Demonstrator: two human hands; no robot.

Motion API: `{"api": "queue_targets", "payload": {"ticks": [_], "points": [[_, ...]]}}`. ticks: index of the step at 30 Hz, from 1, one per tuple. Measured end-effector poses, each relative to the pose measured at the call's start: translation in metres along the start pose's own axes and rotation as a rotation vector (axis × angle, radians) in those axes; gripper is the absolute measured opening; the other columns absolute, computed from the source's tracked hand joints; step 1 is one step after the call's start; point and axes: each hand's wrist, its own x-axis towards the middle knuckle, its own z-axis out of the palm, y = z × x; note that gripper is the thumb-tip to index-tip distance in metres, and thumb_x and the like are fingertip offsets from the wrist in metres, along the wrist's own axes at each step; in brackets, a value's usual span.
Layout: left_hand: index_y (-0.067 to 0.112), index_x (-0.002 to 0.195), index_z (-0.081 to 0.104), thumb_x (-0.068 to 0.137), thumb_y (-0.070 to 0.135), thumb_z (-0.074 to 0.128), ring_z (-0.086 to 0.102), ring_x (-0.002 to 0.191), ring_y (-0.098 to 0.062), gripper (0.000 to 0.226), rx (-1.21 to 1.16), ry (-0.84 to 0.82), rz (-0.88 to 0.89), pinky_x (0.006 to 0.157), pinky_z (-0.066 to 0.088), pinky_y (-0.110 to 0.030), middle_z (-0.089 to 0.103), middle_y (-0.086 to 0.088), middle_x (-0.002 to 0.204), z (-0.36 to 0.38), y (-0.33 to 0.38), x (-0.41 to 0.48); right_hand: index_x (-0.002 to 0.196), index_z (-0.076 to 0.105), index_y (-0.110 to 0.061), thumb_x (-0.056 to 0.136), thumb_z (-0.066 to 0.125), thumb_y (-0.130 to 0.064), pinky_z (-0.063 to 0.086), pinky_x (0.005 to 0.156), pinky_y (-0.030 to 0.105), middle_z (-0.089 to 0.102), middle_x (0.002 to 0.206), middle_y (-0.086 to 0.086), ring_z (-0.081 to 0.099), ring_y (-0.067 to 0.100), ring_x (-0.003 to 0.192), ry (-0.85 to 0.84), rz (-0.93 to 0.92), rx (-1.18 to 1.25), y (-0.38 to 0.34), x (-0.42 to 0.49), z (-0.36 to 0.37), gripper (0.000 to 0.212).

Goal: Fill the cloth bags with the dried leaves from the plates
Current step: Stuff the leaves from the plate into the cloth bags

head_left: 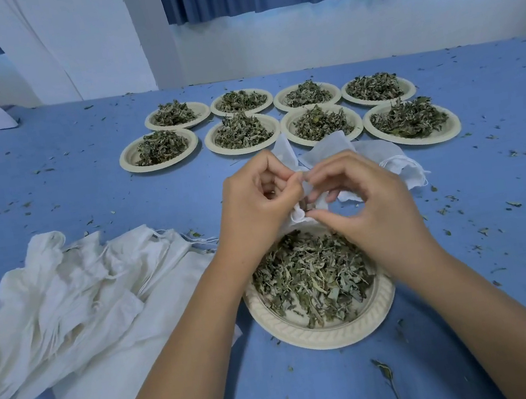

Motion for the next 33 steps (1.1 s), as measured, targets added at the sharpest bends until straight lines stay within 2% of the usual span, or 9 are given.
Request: {"api": "queue_targets", "payload": {"ticks": [4,9,12,15,19,22,27,30,33], "points": [[0.019,0.071,0.056,0.085,0.005,0.067,0.045,0.048,0.001,0.023,-0.041,-0.001,-0.003,0.050,0.036,-0.012,0.055,0.012,0.053,0.000,0.005,0.000,0.082,0.071,-0.008,0.078,0.076,-0.011,0.045,0.080,0.022,0.069,0.079,-0.005,0.061,0.010,0.076,-0.027,-0.133,-0.146,0.000,0.000,-0.002,0.007],[0.017,0.071,0.055,0.086,0.001,0.067,0.046,0.048,0.000,0.025,-0.031,0.020,-0.022,0.049,0.038,-0.014,0.054,0.011,0.053,-0.001,0.007,0.000,0.084,0.073,-0.018,0.089,0.063,-0.017,0.049,0.084,0.024,0.071,0.081,-0.008,0.064,0.009,0.082,-0.244,0.137,0.082,-0.003,-0.001,-0.002,0.011],[0.015,0.071,0.055,0.088,0.001,0.066,0.045,0.045,-0.003,0.024,-0.035,0.157,-0.053,0.047,0.040,-0.017,0.052,0.010,0.052,-0.004,0.005,0.003,0.061,0.066,-0.016,0.092,0.051,-0.019,0.049,0.080,0.018,0.069,0.068,0.004,0.065,0.012,0.068,-0.053,0.200,0.335,-0.001,0.004,-0.017,0.034],[0.015,0.071,0.054,0.089,0.002,0.065,0.042,0.043,-0.006,0.024,-0.034,0.253,-0.072,0.044,0.038,-0.019,0.050,0.010,0.050,-0.004,0.005,0.004,0.039,0.053,-0.018,0.092,0.049,-0.042,0.044,0.061,0.009,0.057,0.046,0.012,0.049,0.015,0.040,-0.291,0.341,0.298,0.000,0.004,-0.024,0.059],[0.013,0.072,0.054,0.089,0.003,0.065,0.043,0.044,-0.005,0.023,-0.016,0.242,-0.072,0.045,0.039,-0.019,0.050,0.010,0.050,-0.003,0.005,0.004,0.057,0.069,-0.016,0.082,0.062,-0.050,0.036,0.049,0.016,0.059,0.049,0.001,0.045,0.009,0.042,-0.708,0.411,0.041,0.002,-0.001,-0.011,0.044],[0.015,0.071,0.053,0.088,0.003,0.065,0.044,0.045,-0.005,0.024,-0.006,0.243,-0.069,0.046,0.039,-0.019,0.051,0.010,0.051,-0.004,0.004,0.004,0.072,0.072,-0.022,0.074,0.078,-0.034,0.040,0.060,0.027,0.061,0.070,0.001,0.045,0.013,0.058,-0.635,0.323,0.087,0.005,0.003,-0.012,0.013],[0.018,0.071,0.054,0.088,0.004,0.065,0.044,0.046,-0.006,0.025,0.012,0.226,-0.067,0.047,0.040,-0.020,0.051,0.010,0.051,-0.003,0.005,0.003,0.111,0.065,-0.041,0.068,0.084,-0.029,0.033,0.084,0.005,0.052,0.113,-0.015,0.044,-0.011,0.096,-0.873,0.196,-0.062,0.006,0.000,-0.012,0.049],[0.018,0.070,0.053,0.088,0.004,0.065,0.044,0.044,-0.007,0.027,0.014,0.241,-0.070,0.046,0.039,-0.022,0.050,0.009,0.050,-0.003,0.005,0.004,0.107,0.070,-0.030,0.071,0.083,-0.023,0.037,0.096,0.020,0.058,0.112,-0.013,0.049,-0.001,0.107,-0.851,0.147,-0.143,0.007,0.000,-0.005,0.039],[0.018,0.069,0.052,0.088,0.003,0.065,0.043,0.044,-0.008,0.027,0.007,0.271,-0.065,0.046,0.038,-0.022,0.049,0.007,0.050,-0.003,0.006,0.004,0.097,0.074,-0.022,0.073,0.082,-0.018,0.046,0.085,0.029,0.068,0.099,-0.008,0.060,0.009,0.091,-0.753,0.138,-0.146,0.006,0.002,-0.006,0.026]]}}
